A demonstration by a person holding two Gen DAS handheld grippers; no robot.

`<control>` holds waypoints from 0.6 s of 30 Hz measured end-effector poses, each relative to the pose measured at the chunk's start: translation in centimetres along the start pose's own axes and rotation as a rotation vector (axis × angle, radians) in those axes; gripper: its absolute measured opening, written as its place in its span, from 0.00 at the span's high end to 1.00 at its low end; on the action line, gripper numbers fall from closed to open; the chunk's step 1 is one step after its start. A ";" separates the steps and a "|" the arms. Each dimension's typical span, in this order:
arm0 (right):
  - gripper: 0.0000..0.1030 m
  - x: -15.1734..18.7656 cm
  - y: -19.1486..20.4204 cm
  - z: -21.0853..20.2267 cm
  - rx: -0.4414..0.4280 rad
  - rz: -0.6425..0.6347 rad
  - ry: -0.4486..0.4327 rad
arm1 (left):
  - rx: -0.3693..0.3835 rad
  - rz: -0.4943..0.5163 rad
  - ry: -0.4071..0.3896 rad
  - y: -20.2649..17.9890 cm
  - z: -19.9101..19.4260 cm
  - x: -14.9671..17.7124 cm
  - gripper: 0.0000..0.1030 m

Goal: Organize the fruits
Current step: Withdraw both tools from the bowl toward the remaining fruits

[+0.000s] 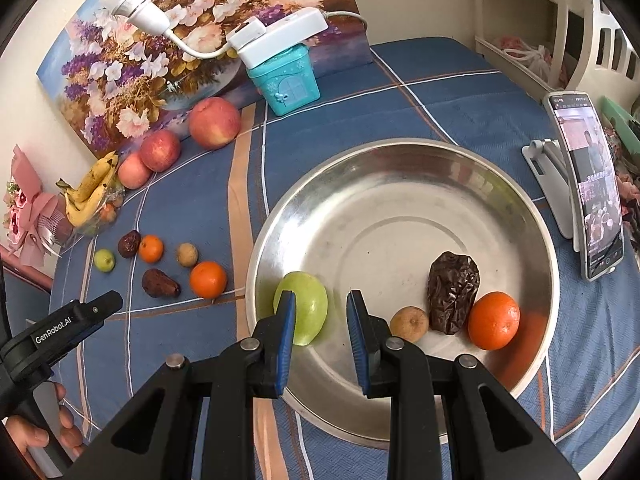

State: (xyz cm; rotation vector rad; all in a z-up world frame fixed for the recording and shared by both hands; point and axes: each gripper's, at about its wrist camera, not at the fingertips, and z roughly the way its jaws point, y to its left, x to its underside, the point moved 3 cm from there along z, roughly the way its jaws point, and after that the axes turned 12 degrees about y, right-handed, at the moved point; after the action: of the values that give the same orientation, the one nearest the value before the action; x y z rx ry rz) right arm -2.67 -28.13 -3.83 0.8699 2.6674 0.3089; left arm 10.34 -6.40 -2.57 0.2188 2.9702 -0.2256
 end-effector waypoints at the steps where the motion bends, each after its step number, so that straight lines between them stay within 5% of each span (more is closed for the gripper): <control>1: 0.74 0.0 0.0 0.0 0.000 0.001 0.001 | 0.001 -0.001 0.001 0.0 0.0 0.0 0.42; 5: 0.74 -0.1 0.0 0.2 0.001 0.004 0.006 | -0.002 0.001 0.003 0.1 0.1 0.1 0.40; 8: 0.72 -0.1 0.1 0.2 0.006 0.002 0.005 | -0.001 0.002 0.009 0.1 0.2 0.1 0.26; 11: 0.28 -0.1 0.1 0.1 0.041 -0.005 -0.008 | -0.005 0.002 0.020 0.1 0.5 0.1 0.22; 18: 0.21 -0.1 0.2 0.2 0.067 -0.009 -0.011 | -0.070 0.026 0.011 0.0 0.9 0.1 0.02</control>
State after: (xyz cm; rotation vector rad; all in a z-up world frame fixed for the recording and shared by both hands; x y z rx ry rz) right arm -2.40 -28.06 -3.96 0.8767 2.6843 0.2123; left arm 10.36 -6.54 -3.50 0.2509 2.9780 -0.1179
